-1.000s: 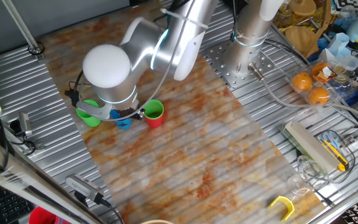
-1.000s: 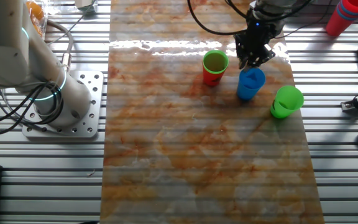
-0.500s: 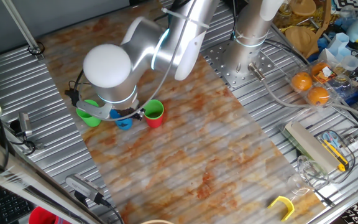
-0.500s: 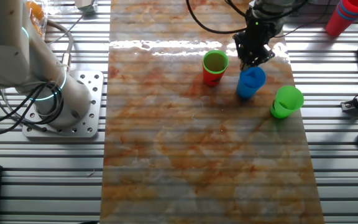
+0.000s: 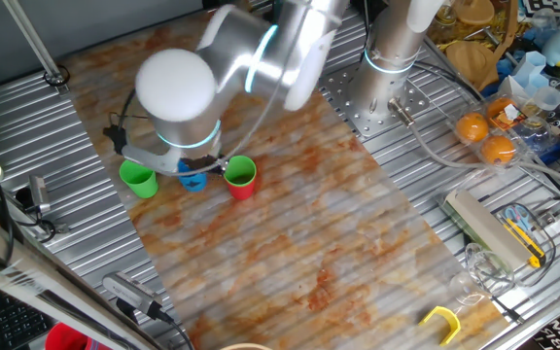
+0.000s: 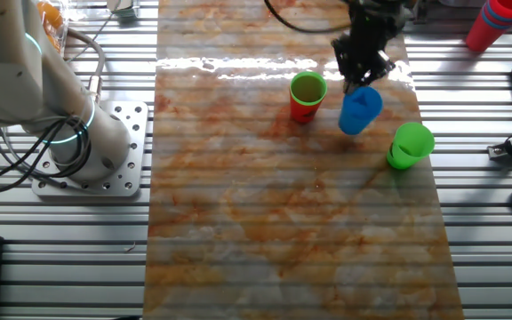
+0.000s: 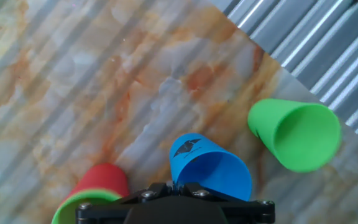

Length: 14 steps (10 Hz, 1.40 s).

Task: Stack the cups

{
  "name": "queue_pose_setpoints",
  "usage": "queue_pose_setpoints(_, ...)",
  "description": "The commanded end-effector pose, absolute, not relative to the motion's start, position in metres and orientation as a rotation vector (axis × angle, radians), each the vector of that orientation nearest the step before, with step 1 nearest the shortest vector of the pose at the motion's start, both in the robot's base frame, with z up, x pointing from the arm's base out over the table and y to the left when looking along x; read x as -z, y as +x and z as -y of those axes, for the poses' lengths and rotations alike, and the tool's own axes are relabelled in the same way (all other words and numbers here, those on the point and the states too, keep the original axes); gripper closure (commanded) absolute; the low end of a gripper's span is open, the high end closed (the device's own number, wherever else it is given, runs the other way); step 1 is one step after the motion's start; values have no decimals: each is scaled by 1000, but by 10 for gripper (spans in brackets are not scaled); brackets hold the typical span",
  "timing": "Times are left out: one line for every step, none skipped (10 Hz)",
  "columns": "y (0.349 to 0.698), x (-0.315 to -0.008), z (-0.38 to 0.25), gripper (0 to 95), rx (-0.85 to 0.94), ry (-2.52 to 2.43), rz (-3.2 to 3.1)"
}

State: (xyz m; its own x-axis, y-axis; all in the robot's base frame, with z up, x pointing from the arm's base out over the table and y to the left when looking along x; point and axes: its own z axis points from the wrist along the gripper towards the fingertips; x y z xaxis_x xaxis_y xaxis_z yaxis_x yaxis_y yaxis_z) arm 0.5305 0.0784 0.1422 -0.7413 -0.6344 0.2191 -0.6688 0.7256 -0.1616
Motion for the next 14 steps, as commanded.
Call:
queue_pose_setpoints(517,-152,-86,950,-481,1070,2767)
queue_pose_setpoints(515,-153,-87,950,-511,1082,2769)
queue_pose_setpoints(515,-154,-86,950,-518,1092,2773)
queue_pose_setpoints(513,-156,-83,950,-520,1107,2768)
queue_pose_setpoints(513,-157,-81,950,-519,1115,2762)
queue_pose_setpoints(513,-156,-79,950,-521,1115,2758)
queue_pose_setpoints(513,-156,-79,950,-530,1133,2734)
queue_pose_setpoints(513,-156,-79,950,-534,1136,2727)
queue_pose_setpoints(513,-156,-79,950,-533,1142,2728)
queue_pose_setpoints(513,-156,-79,950,-529,1161,2737)
queue_pose_setpoints(513,-156,-79,950,-526,1168,2751)
queue_pose_setpoints(513,-156,-79,950,-526,1160,2760)
queue_pose_setpoints(513,-156,-79,950,-535,1160,2789)
queue_pose_setpoints(513,-156,-79,950,-538,1168,2791)
